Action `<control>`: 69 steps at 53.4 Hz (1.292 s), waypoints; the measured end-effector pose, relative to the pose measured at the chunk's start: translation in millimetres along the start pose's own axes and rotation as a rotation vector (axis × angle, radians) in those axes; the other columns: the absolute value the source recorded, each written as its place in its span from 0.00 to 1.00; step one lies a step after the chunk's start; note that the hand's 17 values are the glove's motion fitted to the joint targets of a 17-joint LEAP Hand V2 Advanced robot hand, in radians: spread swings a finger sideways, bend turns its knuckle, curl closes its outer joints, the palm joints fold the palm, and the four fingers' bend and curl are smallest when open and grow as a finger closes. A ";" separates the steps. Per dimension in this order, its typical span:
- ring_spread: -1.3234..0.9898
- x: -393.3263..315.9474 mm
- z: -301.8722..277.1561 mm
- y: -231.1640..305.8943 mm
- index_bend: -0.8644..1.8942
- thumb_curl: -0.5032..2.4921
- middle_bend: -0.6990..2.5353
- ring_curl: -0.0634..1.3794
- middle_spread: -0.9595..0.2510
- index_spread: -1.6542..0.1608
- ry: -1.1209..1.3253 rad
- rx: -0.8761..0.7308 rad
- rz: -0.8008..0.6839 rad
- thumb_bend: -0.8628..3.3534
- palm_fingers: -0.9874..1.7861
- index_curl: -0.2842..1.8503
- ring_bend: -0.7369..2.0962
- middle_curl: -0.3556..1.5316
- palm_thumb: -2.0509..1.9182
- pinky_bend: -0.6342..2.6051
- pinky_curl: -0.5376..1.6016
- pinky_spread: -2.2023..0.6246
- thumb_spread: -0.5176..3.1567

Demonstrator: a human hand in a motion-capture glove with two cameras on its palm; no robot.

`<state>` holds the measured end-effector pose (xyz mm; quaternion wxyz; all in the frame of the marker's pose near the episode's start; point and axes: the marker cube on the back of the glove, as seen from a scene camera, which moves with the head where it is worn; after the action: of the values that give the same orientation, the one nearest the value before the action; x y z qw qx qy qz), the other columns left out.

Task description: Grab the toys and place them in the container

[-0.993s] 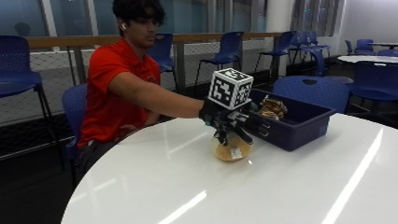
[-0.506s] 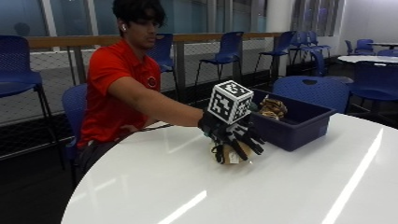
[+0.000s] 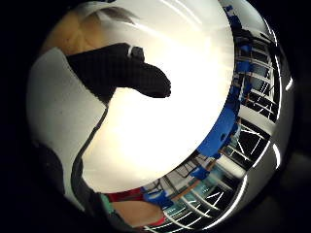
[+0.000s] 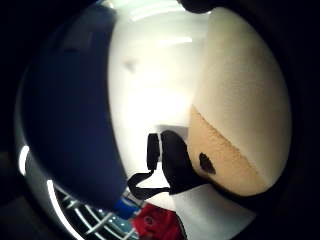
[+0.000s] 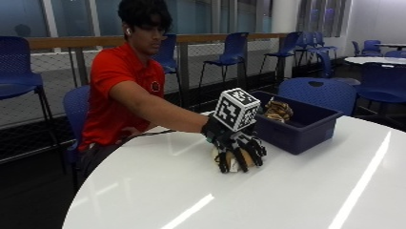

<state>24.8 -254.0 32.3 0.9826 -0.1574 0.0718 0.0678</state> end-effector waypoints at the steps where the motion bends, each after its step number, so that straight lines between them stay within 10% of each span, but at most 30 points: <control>1: 0.58 0.0 0.1 0.4 0.37 0.27 0.27 0.31 0.74 0.71 -0.001 -0.002 0.001 0.20 0.36 0.21 0.43 0.33 0.53 0.60 0.42 0.80 0.45; 47: 0.35 -4.8 -16.0 -8.8 0.40 0.39 0.37 0.38 0.44 0.68 0.043 0.244 -0.025 0.24 0.72 0.31 0.56 0.44 0.68 0.51 0.41 0.64 0.41; 69: 0.34 -45.6 -119.7 27.2 0.42 0.46 0.40 0.43 0.40 0.67 -0.119 0.388 -0.142 0.23 0.75 0.38 0.59 0.52 0.68 0.49 0.43 0.63 0.34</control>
<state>-38.5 -271.6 -81.0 0.9993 0.0344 0.0143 -0.0074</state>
